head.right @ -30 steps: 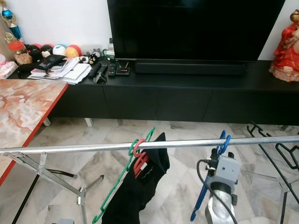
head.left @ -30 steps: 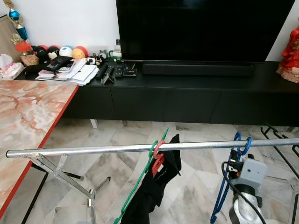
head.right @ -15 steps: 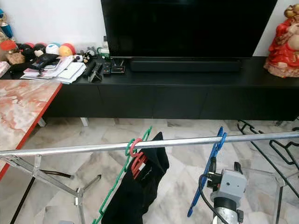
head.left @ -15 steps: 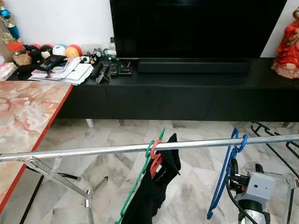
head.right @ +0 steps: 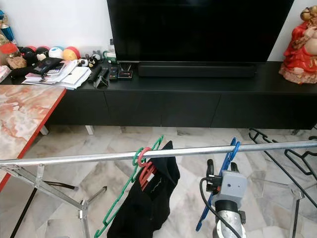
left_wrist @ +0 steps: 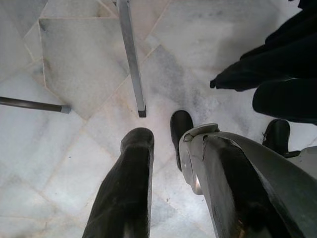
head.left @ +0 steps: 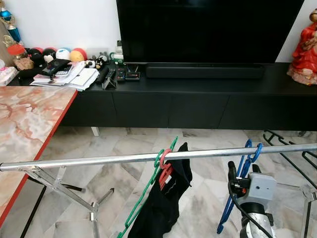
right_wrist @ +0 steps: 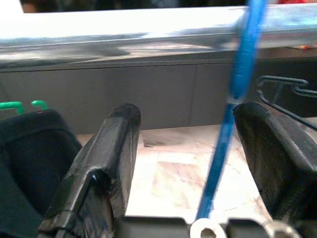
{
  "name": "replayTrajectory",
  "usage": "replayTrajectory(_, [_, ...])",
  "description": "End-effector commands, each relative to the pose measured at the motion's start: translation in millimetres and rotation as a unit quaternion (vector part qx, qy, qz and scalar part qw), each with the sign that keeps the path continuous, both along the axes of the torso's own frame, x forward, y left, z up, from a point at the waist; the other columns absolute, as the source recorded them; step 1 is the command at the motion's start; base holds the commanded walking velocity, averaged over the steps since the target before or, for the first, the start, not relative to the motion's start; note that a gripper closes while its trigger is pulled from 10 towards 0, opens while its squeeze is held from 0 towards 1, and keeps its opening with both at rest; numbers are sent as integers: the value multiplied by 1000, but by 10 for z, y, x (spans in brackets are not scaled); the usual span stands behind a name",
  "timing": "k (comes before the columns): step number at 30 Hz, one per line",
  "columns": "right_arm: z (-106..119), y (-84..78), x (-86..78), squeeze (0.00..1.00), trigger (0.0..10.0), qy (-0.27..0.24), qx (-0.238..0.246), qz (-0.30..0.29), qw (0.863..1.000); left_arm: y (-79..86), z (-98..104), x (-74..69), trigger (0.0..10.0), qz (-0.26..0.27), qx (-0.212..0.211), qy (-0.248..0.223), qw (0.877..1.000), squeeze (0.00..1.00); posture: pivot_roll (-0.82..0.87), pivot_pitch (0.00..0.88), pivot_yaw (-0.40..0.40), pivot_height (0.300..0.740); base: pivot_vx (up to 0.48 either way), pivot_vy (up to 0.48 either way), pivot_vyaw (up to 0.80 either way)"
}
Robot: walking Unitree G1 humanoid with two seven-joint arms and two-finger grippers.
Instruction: Hang hanger
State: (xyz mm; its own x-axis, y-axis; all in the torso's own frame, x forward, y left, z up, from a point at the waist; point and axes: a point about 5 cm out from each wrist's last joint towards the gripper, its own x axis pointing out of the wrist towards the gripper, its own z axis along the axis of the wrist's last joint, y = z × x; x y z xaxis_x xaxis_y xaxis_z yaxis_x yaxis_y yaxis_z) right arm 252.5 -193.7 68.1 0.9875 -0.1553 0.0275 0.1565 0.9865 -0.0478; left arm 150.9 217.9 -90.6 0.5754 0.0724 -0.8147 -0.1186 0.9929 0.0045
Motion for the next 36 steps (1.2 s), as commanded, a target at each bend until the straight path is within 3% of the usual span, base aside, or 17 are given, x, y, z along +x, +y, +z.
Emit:
replayTrajectory(1, [-10,12,-2,0,10000,4,1,5,1000,37,-37,-100,10000,0,2,25,1000,0,-58,11,17,740,0,0,0])
replayTrajectory(18, [-42,62,9,0,10000,6,18,3,1000,42,-35,-98,10000,-54,22,35,998,0,-59,0,36,740,0,0,0])
replayTrajectory(36, [-46,73,34,0,10000,8,24,-3,1000,41,-14,-33,10000,-60,23,33,997,0,-68,35,43,740,-27,0,0])
